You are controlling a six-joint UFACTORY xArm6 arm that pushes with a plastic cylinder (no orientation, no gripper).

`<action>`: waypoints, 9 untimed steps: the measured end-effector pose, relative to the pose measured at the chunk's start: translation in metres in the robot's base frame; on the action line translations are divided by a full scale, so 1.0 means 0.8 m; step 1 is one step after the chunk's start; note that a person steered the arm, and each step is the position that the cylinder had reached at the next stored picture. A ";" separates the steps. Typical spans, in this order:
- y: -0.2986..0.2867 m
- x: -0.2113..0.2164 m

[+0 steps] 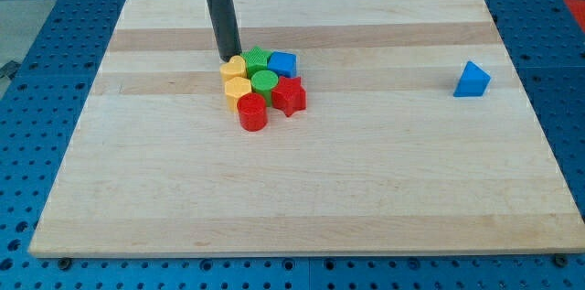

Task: Adjust group of blocks

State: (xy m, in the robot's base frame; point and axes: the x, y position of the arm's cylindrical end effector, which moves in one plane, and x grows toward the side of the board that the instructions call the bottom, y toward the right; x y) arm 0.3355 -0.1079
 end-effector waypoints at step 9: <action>0.270 0.144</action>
State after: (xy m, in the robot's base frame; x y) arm 0.4509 0.1077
